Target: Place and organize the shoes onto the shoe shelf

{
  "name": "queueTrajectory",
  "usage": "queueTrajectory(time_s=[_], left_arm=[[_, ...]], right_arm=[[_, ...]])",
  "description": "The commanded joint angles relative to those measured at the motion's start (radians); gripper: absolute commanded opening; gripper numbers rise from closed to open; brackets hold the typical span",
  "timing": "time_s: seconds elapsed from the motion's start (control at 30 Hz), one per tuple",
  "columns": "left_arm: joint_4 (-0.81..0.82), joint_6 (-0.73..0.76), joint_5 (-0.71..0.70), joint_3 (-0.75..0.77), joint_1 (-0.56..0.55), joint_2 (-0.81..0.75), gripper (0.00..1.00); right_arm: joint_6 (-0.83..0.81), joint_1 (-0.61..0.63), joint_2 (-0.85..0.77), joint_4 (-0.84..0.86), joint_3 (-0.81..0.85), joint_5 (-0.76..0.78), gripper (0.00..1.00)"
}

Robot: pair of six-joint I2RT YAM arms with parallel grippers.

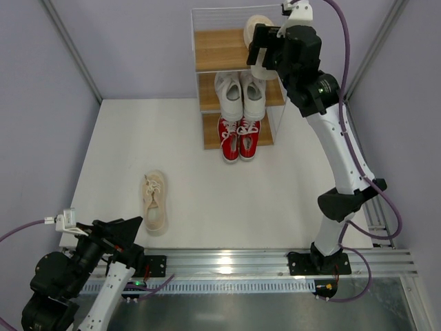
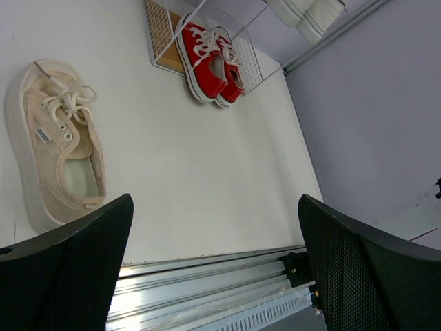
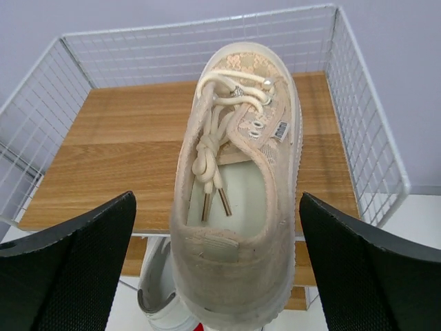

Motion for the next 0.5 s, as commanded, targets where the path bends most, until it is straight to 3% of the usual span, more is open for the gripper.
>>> queueTrajectory(time_s=[0.0,0.23,0.33,0.47], left_arm=[[0.019,0.013,0.000,0.016,0.001,-0.053,1.00],[-0.007,0.021,-0.010,0.038,0.001,-0.053,1.00],[-0.018,0.022,-0.011,0.050,0.001,-0.053,1.00],[-0.010,0.022,-0.037,0.041,0.001,-0.053,1.00]], right_arm=[[-0.043,0.010,-0.084,0.084,0.045,0.063,1.00],[-0.146,0.081,-0.218,0.206,-0.068,0.266,1.00],[-0.239,0.157,-0.361,0.301,-0.192,0.345,1.00],[-0.310,0.355,-0.575,0.424,-0.521,0.449,1.00]])
